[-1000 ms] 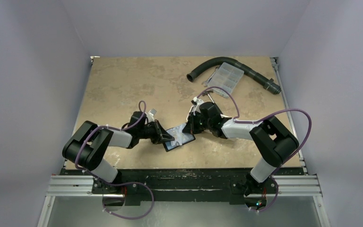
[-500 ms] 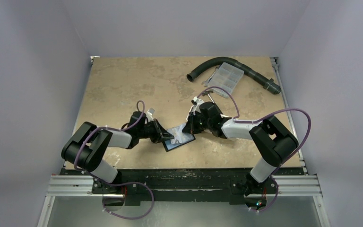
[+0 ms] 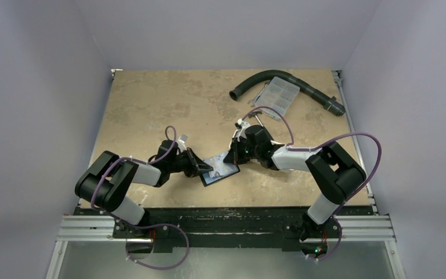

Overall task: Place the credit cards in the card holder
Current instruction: Insert the credit card into the card holder.

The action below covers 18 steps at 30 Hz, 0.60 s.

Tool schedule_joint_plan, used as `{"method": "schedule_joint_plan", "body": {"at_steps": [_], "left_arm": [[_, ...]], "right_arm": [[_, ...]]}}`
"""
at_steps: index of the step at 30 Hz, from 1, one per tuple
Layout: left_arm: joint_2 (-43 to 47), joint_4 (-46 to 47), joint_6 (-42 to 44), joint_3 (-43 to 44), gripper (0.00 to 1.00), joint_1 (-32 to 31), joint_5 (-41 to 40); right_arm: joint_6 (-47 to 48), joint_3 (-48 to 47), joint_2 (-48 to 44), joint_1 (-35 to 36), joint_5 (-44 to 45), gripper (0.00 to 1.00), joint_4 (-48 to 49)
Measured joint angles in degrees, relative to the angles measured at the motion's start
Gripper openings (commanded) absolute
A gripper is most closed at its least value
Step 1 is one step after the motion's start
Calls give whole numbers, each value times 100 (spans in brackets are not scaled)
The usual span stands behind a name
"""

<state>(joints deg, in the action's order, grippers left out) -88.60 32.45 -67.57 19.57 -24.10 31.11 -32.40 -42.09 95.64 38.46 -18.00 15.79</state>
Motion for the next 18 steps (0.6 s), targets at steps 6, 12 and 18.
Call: {"method": "schedule_joint_plan", "body": {"at_steps": [6,12,18], "left_arm": [[-140,457,-249,-118,0,-144,-122],[-179,761,-483,-155,0,-461,-557],[-273,844,-529,-98,12,-682,-907]], "right_arm": [[-28,0,0,0,0,0,2],[-94,7,0,0,2,0,13],[-109,22,-4,-2,4,0,39]]}}
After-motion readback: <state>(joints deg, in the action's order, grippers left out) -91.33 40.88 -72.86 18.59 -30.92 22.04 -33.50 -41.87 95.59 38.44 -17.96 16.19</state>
